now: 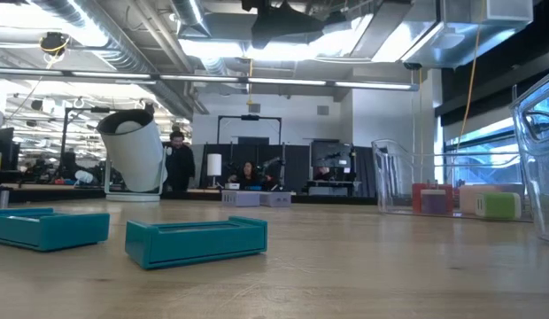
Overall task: Pick & Place Office items
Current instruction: Put the red digital clock into the bottom transparent bin, then put the left light blue digital clock into the bottom transparent bin
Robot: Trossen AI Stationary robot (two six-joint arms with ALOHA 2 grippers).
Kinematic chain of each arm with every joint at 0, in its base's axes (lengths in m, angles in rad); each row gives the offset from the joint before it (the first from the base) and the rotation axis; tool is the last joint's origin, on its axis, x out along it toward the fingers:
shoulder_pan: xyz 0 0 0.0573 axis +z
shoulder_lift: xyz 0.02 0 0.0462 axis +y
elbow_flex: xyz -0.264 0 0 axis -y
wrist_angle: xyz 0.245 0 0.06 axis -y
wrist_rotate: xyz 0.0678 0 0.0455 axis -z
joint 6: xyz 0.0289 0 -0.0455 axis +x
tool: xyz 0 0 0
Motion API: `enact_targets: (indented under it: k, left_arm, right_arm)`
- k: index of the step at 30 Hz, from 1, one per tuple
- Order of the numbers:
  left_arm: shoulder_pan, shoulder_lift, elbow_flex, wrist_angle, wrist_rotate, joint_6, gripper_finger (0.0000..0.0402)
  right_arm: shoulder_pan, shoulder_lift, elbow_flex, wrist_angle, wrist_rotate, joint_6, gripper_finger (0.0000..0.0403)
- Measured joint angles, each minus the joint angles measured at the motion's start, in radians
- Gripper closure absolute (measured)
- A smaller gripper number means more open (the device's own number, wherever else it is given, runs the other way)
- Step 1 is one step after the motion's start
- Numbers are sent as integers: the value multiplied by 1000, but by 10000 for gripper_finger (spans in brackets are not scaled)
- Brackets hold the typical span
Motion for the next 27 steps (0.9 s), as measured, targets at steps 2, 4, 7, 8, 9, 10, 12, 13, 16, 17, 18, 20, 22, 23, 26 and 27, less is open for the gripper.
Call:
enact_targets:
  k: [2,4,7,8,9,10,12,13,16,17,18,20,22,23,26,27]
  left_arm:
    - [0,0,0,0,0,0,129]
    - [0,0,0,0,0,0,129]
    - [0,0,0,0,0,0,129]
    - [0,0,0,0,0,0,129]
    - [0,0,0,0,0,0,129]
    - [0,0,0,0,0,0,129]
    - [0,0,0,0,0,0,129]
    - [0,0,0,-4,0,-4,129]
    - [0,0,0,-65,7,-41,129]
    - [0,0,0,-101,20,-48,129]
    - [0,0,0,-140,38,-49,129]
    - [2,0,0,-238,76,-53,129]
    - [2,0,0,-365,88,-75,129]
    - [1,0,0,-438,89,-82,129]
    - [-12,0,-6,-663,62,-125,129]
    - [-21,0,-14,-721,50,-143,129]
  right_arm:
    - [0,0,0,-2,12,-3,259]
    - [0,0,0,0,14,-4,252]
    - [0,0,0,0,13,-4,204]
    - [0,0,0,0,13,-4,184]
    - [0,0,0,0,12,-4,165]
    - [0,0,0,0,10,-4,148]
    - [0,0,0,0,10,-7,119]
    - [0,-1,0,0,4,-7,108]
    - [0,-16,0,0,-34,-5,89]
    - [0,-26,0,0,-44,-3,87]
    - [0,-38,0,0,-50,-3,87]
    - [0,-66,0,-1,-50,-3,90]
    - [0,-99,0,-15,-43,-3,95]
    - [0,-116,0,-23,-36,-2,99]
    - [-5,-158,0,-48,0,-2,108]
    - [-5,-172,0,-59,10,-3,111]
